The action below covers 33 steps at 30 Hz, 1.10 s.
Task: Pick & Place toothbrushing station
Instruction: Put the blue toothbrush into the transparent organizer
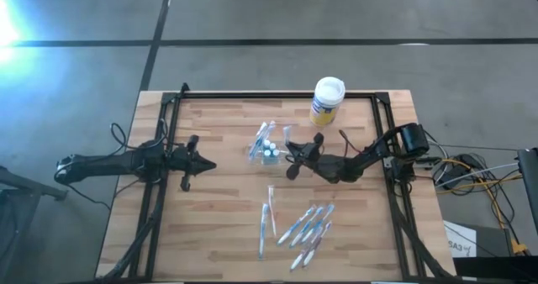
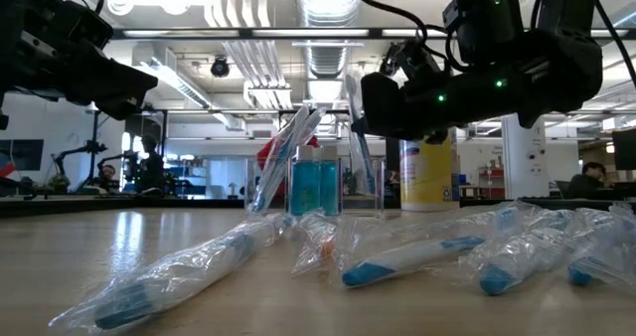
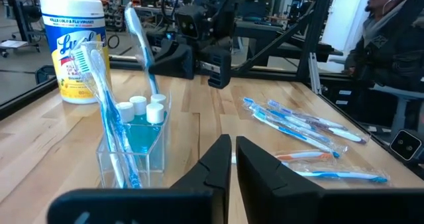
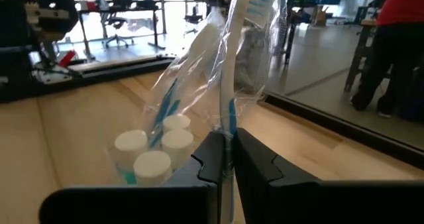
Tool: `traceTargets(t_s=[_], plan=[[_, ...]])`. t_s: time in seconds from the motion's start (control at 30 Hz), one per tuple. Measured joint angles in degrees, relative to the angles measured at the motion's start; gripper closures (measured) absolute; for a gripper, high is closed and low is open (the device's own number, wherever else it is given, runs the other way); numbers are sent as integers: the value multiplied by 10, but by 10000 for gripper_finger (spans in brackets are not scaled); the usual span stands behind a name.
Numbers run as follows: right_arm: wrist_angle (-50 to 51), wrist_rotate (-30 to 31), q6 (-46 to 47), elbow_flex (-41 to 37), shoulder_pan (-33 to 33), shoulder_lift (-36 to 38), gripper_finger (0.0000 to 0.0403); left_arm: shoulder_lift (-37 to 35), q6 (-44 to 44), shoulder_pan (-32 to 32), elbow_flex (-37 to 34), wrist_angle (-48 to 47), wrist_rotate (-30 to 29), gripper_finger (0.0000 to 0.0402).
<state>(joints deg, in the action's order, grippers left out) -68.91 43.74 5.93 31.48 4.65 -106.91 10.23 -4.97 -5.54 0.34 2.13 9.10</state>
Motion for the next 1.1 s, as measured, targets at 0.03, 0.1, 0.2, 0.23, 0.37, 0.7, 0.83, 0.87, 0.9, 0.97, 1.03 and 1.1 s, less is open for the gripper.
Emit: traceTargets(t_s=[0.03, 0.1, 0.2, 0.23, 0.37, 0.7, 0.83, 0.87, 0.9, 0.97, 1.03, 1.1], plan=[[9, -3, 4, 0, -1, 0, 385, 0, 0, 0, 0, 0, 0, 374], [26, -5, 19, 0, -3, 0, 385, 0, 0, 0, 0, 0, 0, 375], [38, -6, 38, 0, -6, 0, 385, 0, 0, 0, 0, 0, 0, 378], [41, -6, 38, 0, -6, 0, 385, 0, 0, 0, 0, 0, 0, 380], [40, -7, 38, 0, -6, 0, 384, 0, 0, 0, 0, 0, 0, 383], [41, -7, 45, 0, -6, 0, 342, 0, 2, 0, 0, 0, 0, 376], [40, -7, 50, 0, -5, 0, 320, 0, 2, 0, 0, 0, 0, 379], [40, -7, 53, 0, -5, 0, 315, 0, 2, 0, 0, 0, 0, 380], [40, -7, 55, 0, -5, 0, 309, 0, 2, 0, 0, 0, 0, 381], [40, -7, 57, 0, -5, 0, 298, 0, 2, 0, 0, 0, 0, 383], [40, -7, 53, 0, -5, 0, 285, 0, 2, 0, 0, 0, 0, 383], [40, -7, 49, 0, -5, 2, 272, 0, 2, 0, 0, 0, 0, 382]])
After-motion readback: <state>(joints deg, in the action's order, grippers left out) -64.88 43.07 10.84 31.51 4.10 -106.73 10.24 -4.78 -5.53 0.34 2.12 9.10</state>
